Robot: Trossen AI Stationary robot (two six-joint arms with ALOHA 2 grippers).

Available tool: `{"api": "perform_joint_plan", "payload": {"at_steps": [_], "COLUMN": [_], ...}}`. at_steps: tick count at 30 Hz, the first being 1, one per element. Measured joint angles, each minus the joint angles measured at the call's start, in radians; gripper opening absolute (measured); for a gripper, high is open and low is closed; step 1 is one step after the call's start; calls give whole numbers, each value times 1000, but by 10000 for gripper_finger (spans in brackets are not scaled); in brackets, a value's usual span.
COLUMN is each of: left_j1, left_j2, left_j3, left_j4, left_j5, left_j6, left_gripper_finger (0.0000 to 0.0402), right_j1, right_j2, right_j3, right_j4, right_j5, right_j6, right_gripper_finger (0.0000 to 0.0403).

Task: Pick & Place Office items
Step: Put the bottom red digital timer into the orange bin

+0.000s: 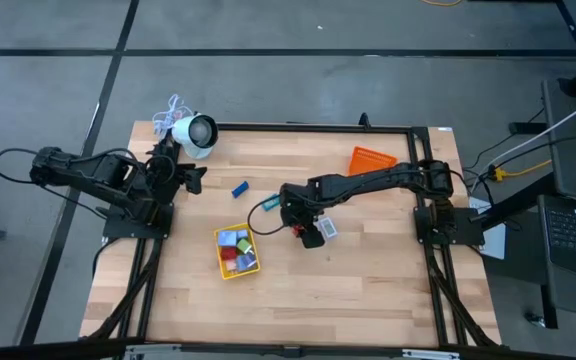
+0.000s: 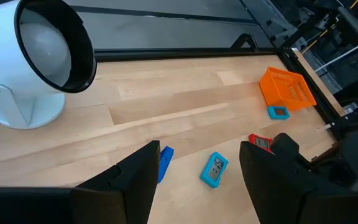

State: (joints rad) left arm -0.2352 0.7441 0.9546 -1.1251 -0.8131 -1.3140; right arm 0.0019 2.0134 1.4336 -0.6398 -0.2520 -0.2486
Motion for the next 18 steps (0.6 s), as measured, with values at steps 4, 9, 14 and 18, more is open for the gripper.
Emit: {"api": "perform_joint_plan", "payload": {"at_steps": [4, 9, 14, 18], "left_j1": [0, 0, 0, 0], "left_j2": [0, 0, 0, 0], "left_j3": [0, 0, 0, 0], "left_j4": [0, 0, 0, 0], "left_j5": [0, 6, 7, 7], "left_j6": [0, 0, 0, 6], "left_gripper_finger": [216, 216, 216, 216], "right_j1": [-9, -27, -36, -47], "right_j2": [0, 0, 0, -1], "right_j3": [-19, -55, -56, -56], "right_j4": [-3, -4, 11, 25], "right_j5": [5, 13, 28, 9], "right_j6": [6, 36, 64, 91], "right_gripper_finger": [203, 184, 123, 46]}}
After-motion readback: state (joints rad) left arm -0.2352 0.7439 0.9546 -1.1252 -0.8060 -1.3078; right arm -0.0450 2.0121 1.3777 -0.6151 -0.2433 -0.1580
